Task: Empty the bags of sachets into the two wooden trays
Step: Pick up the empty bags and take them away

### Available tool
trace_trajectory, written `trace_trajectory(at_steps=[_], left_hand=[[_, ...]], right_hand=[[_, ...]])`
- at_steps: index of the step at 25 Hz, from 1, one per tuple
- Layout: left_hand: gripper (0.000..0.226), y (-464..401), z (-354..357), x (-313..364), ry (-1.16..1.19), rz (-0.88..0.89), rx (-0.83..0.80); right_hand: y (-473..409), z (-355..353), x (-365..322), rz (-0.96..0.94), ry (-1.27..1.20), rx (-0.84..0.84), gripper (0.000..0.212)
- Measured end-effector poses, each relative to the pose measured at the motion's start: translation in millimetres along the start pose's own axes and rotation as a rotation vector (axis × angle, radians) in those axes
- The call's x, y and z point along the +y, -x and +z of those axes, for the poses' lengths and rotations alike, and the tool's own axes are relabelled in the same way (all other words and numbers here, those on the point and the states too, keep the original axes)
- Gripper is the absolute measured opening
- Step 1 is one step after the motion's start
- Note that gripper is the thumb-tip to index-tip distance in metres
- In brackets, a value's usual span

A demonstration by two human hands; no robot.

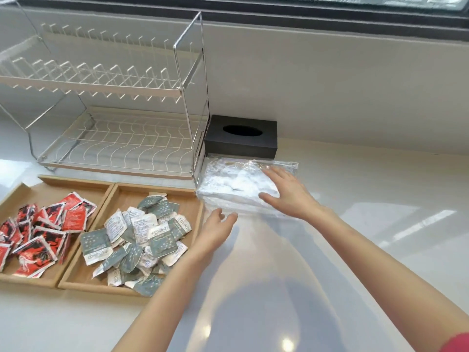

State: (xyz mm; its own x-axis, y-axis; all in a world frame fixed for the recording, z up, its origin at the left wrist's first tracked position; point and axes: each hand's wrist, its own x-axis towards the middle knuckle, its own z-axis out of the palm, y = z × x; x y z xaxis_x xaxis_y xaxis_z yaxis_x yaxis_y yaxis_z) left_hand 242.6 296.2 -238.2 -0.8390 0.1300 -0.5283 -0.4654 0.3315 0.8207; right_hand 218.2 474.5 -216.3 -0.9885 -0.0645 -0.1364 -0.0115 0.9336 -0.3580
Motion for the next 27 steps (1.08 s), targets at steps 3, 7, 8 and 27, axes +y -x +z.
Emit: trace_trajectory(at_steps=[3,7,8,27], left_hand=[[0.039,-15,14,1,0.399,-0.193,-0.048],[0.009,-30,24,6,0.655,-0.296,-0.062],[0.006,-33,26,6,0.681,-0.292,-0.052],[0.014,-49,37,4,0.693,-0.264,0.041]], right_hand=[[-36,-2,26,0.079,-0.066,0.017,0.062],[-81,3,53,0.159,-0.073,0.006,0.061],[-91,5,58,0.177,-0.064,-0.001,0.06],[-70,3,75,0.255,-0.158,-0.264,0.029]])
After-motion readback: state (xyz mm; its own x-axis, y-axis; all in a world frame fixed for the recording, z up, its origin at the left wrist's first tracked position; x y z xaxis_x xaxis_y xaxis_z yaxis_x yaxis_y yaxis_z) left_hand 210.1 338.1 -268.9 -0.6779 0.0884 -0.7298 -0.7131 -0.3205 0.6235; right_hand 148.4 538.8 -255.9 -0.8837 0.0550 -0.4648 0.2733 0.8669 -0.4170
